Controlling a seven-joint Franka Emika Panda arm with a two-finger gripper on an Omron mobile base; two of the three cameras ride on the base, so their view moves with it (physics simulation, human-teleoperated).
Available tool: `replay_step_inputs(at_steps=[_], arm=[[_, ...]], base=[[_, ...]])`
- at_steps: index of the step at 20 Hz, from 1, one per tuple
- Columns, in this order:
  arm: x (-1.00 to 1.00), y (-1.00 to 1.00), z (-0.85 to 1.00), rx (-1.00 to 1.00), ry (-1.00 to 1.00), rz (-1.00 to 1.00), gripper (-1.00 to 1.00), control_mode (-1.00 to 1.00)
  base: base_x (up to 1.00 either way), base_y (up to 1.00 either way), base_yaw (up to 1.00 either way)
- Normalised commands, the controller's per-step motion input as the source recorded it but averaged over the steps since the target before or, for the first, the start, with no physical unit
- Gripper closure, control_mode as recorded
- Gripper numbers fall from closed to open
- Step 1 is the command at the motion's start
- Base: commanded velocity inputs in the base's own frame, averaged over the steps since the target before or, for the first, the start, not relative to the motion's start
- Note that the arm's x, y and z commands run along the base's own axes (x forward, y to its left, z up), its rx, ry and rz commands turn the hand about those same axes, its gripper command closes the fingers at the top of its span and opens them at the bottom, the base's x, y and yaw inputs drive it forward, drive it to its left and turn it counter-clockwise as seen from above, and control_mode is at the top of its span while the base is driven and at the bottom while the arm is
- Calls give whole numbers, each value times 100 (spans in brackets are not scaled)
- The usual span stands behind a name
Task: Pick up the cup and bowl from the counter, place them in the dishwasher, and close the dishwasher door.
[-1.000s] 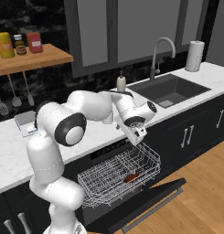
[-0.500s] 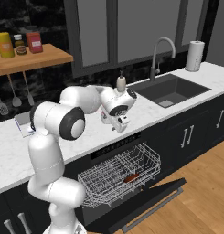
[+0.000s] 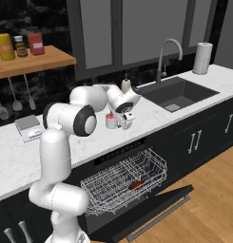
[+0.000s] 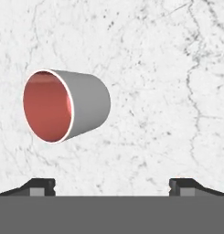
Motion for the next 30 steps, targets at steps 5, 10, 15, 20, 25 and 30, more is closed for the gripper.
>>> replay_step_inputs(at_steps=[5, 10, 15, 20, 25, 30], arm=[[51, 17, -2, 0, 5, -4, -100, -100], [40, 19, -19, -4, 11, -6, -100, -100], [28, 2, -31, -10, 10, -9, -100, -100], [22, 0, -26, -8, 7, -9, -100, -100], [-7, 0, -19, -5, 4, -7, -100, -100], [-27, 0, -13, -2, 4, -8, 100, -100]], base=[[0, 0, 0], [0, 0, 0], [0, 0, 0], [0, 0, 0], [0, 0, 0], [0, 0, 0]])
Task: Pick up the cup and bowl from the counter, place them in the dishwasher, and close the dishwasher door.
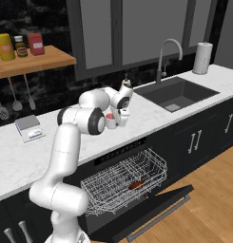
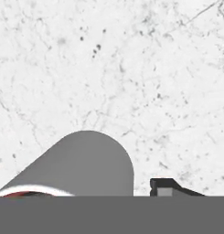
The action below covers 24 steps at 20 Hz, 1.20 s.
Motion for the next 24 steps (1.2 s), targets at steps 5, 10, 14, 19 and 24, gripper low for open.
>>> replay_step_inputs(at_steps=[5, 10, 14, 19, 24], arm=[[-56, -15, 0, 0, 0, -9, 100, -100], [-81, -40, 1, 0, 0, -11, 100, -100], [-100, -74, 23, 7, -2, -13, 100, -100], [-100, -96, 22, 10, -6, -11, 100, -100], [-100, -96, 3, 8, -1, -10, 100, -100]], base=[[0, 0, 0], [0, 0, 0], [0, 0, 0], [0, 0, 0], [0, 0, 0]])
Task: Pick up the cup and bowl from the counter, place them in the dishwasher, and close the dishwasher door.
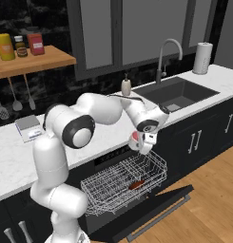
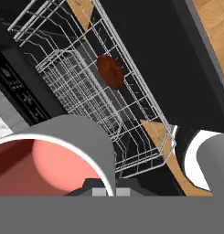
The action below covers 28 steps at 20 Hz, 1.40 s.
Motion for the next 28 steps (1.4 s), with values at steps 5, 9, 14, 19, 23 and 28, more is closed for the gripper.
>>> replay_step_inputs(at_steps=[5, 9, 14, 19, 23, 28], arm=[[-80, -44, -45, 1, 0, -4, 100, -100], [-53, -3, -94, 0, 0, 0, 100, -100], [-17, 0, -94, 3, 0, 0, 100, -100], [4, 22, -50, 11, -3, 0, 100, -100], [29, 55, -32, 14, -1, 0, 100, -100], [36, 55, -40, 10, 0, 0, 100, -100]], base=[[0, 0, 0], [0, 0, 0], [0, 0, 0], [0, 0, 0], [0, 0, 0], [0, 0, 0]])
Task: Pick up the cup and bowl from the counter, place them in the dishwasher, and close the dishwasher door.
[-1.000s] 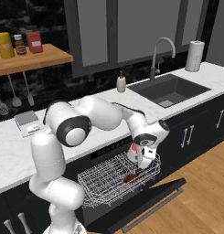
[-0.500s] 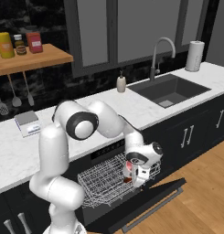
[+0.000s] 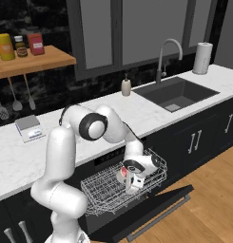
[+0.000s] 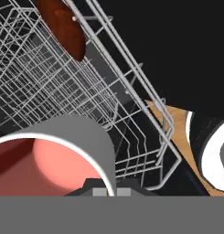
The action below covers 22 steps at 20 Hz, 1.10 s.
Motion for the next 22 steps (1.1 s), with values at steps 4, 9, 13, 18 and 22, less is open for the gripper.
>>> replay_step_inputs(at_steps=[4, 9, 13, 18, 22], arm=[[27, 21, -51, 5, 1, 0, 100, -100], [6, 4, -67, 5, 1, 0, 100, -100], [10, 10, -63, 9, 0, 0, 100, -100], [21, 17, -46, 10, 0, 0, 100, -100], [36, 13, -33, 8, 0, 0, 100, -100]], base=[[0, 0, 0], [0, 0, 0], [0, 0, 0], [0, 0, 0], [0, 0, 0]])
